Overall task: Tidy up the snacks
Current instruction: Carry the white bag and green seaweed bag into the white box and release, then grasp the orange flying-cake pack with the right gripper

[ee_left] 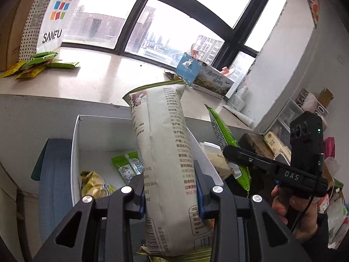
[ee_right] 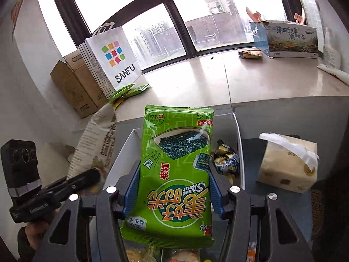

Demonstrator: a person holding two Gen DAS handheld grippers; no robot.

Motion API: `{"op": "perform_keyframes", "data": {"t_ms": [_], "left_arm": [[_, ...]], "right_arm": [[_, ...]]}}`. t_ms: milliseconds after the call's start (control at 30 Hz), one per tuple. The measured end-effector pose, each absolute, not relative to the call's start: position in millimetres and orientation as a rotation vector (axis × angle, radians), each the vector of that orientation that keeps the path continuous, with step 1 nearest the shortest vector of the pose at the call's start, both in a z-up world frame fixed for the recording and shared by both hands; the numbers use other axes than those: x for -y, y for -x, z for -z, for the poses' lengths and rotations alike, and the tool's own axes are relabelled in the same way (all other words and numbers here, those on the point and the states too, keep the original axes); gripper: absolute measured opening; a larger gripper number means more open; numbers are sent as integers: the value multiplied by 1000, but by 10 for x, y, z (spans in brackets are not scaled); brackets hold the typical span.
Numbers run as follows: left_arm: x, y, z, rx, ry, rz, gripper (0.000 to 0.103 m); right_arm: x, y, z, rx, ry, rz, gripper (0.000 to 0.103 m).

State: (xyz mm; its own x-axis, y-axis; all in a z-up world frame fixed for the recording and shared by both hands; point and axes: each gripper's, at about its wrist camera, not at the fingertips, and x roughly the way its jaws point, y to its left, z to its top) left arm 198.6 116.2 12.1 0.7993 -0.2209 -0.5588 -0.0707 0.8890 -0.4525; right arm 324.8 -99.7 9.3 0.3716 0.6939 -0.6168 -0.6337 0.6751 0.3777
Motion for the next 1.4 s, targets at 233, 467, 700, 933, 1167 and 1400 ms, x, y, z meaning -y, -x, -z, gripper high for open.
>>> {"op": "perform_keyframes", "data": {"t_ms": [233, 467, 700, 933, 1167, 1400], "left_arm": [[-1379, -2521, 182, -770, 450, -43, 97], [-1336, -2336, 129, -748, 367, -64, 103], [-1220, -2041, -65, -712, 357, -36, 103], [-771, -1422, -182, -646, 183, 6, 103], [-249, -573, -23, -578, 147, 103, 103], [67, -186, 474, -667, 129, 116, 103]], "right_arm": [[551, -3742, -1, -865, -71, -813, 101], [681, -3667, 76, -804, -29, -813, 103], [983, -3465, 100, -794, -165, -923, 103], [1440, -2754, -3, -698, -83, -1012, 103], [2192, -1898, -3, -513, 81, -900, 103], [2758, -1375, 466, -571, 139, -717, 103]]}}
